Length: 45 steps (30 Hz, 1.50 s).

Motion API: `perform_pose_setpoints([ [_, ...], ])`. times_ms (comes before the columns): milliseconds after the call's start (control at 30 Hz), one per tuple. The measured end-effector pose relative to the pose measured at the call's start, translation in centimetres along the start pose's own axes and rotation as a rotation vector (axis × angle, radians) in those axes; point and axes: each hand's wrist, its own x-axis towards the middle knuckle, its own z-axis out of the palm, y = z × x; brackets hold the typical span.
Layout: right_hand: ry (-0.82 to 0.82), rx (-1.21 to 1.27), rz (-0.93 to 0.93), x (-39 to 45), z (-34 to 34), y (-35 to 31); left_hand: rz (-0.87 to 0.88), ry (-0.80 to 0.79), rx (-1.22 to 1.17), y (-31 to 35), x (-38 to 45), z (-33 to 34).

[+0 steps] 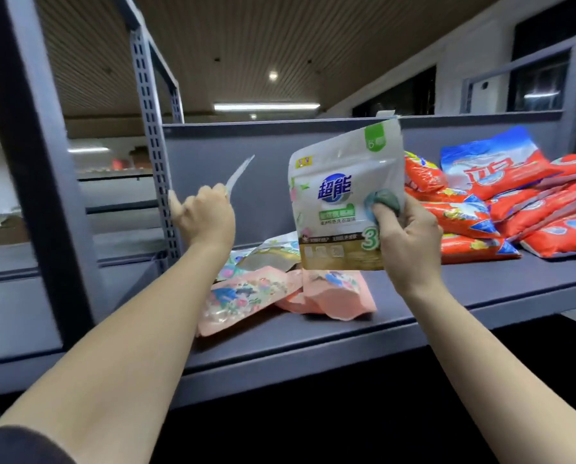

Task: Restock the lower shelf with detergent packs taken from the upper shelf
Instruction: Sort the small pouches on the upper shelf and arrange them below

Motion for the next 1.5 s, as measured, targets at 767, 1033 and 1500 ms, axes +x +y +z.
perform_pose_setpoints([
  [767, -0.637, -0.713, 0.480, 3.7, 13.7, 4.7, -0.040, -0.953, 0.008, -1.4, -1.1, 0.3],
  [1033, -0.940, -0.791, 0.332, 3.0, 11.0, 2.2, -0.043, -0.917, -0.023, -1.7, -2.3, -1.2],
  [1500, -0.623, -0.453, -0.014, -5.2, 2.0, -3.1, -0.056, -0.635, -0.235, -1.7, -9.1, -9.7],
])
